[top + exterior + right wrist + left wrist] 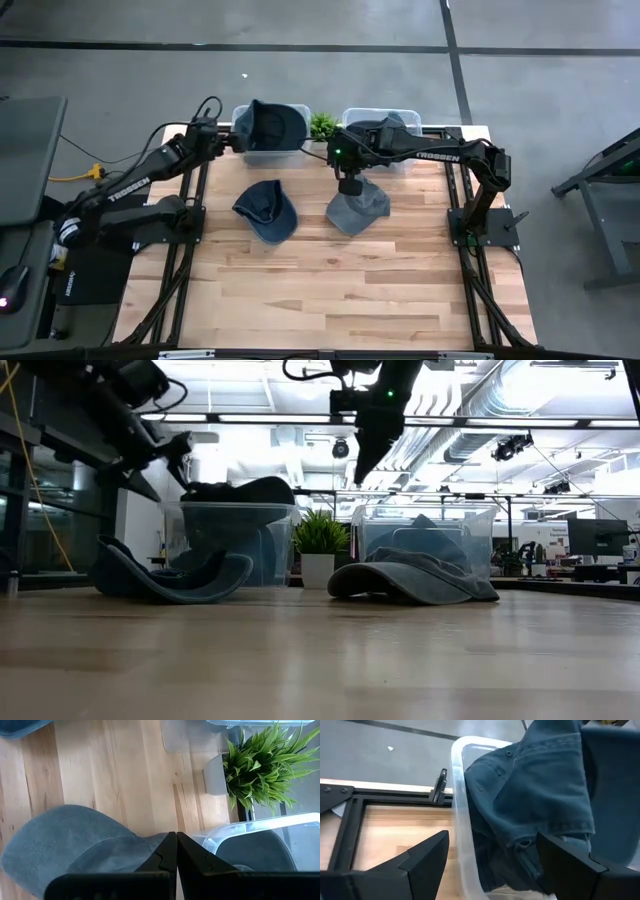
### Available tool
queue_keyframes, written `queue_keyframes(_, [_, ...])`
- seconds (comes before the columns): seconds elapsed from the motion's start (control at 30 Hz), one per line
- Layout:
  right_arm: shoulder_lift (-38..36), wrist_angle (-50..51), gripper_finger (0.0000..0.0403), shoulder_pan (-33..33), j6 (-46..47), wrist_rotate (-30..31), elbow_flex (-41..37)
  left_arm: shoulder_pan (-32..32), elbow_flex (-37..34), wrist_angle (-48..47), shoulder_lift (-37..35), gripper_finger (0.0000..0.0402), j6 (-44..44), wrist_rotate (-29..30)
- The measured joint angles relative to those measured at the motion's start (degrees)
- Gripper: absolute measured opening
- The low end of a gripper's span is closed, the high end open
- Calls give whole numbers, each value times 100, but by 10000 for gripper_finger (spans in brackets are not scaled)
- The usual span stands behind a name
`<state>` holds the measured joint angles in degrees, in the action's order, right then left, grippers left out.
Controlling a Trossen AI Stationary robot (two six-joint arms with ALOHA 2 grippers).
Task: Pick & Place hat
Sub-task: Put the bottom blue cap into the left transparent bin
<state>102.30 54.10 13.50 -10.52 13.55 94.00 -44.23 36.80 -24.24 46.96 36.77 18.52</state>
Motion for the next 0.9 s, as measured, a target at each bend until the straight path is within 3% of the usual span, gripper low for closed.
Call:
queue_keyframes(0.47, [2, 58, 0, 0, -2, -1, 0, -2, 0, 1428, 1402, 298, 89, -155])
queue_keyframes(0.7, [2, 267, 0, 0, 0, 1, 0, -2, 0, 1460, 1396, 298, 73, -247])
queue_keyframes(0.9, [2, 268, 0, -1, 9, -1, 0, -2, 0, 1450, 968, 298, -100, -301])
